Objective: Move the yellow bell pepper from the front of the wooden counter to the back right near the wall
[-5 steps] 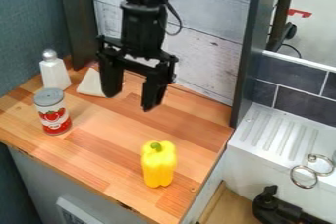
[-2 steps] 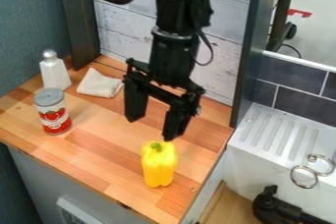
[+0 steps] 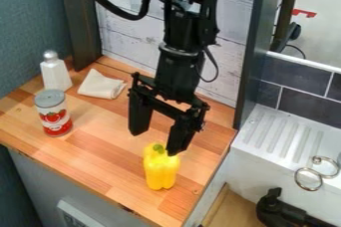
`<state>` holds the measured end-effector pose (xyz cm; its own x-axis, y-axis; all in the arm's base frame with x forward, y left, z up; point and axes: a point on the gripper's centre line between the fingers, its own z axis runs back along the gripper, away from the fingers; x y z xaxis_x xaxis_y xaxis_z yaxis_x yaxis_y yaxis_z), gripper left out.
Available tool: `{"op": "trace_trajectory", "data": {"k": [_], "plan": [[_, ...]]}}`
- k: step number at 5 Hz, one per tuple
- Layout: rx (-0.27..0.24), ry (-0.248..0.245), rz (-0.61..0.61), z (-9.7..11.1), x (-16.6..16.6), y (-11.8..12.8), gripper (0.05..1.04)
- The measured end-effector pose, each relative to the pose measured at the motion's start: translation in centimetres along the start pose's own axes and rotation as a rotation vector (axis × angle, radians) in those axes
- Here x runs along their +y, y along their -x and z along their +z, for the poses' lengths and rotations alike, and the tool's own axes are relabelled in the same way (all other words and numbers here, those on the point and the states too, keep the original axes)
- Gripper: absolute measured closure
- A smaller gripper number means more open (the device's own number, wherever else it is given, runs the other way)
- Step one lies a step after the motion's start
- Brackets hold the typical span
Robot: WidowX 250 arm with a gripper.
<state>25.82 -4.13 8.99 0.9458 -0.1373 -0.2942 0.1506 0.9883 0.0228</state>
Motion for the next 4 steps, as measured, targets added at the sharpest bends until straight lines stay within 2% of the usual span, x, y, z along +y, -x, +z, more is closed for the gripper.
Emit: {"op": "trace_trajectory", "data": {"k": [1,2,3,4], "plan": [[0.032,0.018,0.033,-1.3,1.1,-0.5,0.083],[0.051,0.028,0.014,-2.6,1.3,-1.1,0.083],[0.042,0.028,-0.004,-2.8,1.3,-1.4,0.097],[0.033,0.030,-0.006,-2.8,1.3,-1.5,0.190]]}}
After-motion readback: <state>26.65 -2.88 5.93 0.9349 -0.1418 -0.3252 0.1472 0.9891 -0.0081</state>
